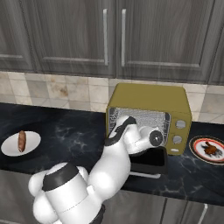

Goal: Open the toaster oven door. Place the baguette on the bottom rack in the toaster oven and place the chicken drumstick on the top rack.

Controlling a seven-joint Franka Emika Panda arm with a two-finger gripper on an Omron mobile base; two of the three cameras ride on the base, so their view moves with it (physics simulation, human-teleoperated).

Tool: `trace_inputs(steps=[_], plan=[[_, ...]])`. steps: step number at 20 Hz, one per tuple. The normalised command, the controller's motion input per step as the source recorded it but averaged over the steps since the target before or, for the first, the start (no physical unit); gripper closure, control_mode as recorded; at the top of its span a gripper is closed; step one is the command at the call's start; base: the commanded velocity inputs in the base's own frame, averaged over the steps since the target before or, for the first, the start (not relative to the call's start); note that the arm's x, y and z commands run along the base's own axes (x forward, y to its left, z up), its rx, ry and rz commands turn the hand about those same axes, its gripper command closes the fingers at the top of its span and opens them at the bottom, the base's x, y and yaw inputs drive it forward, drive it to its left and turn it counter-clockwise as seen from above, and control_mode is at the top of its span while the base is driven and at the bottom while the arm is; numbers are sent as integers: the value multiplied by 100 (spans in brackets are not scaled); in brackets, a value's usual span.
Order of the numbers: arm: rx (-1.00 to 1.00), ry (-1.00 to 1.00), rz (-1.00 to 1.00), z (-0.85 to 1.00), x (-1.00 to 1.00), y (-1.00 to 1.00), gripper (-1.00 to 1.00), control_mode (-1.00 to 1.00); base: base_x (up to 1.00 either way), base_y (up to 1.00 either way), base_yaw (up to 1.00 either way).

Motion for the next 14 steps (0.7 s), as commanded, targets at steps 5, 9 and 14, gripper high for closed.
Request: trace_inputs(steps=[5, 9, 14], plan=[[-4, 19, 0, -54, -54, 0, -100, -100, 0, 0, 0], [-4, 16, 0, -59, -58, 0, -100, -100, 0, 0, 0], [-4, 14, 0, -58, -61, 0, -100, -100, 0, 0, 0]])
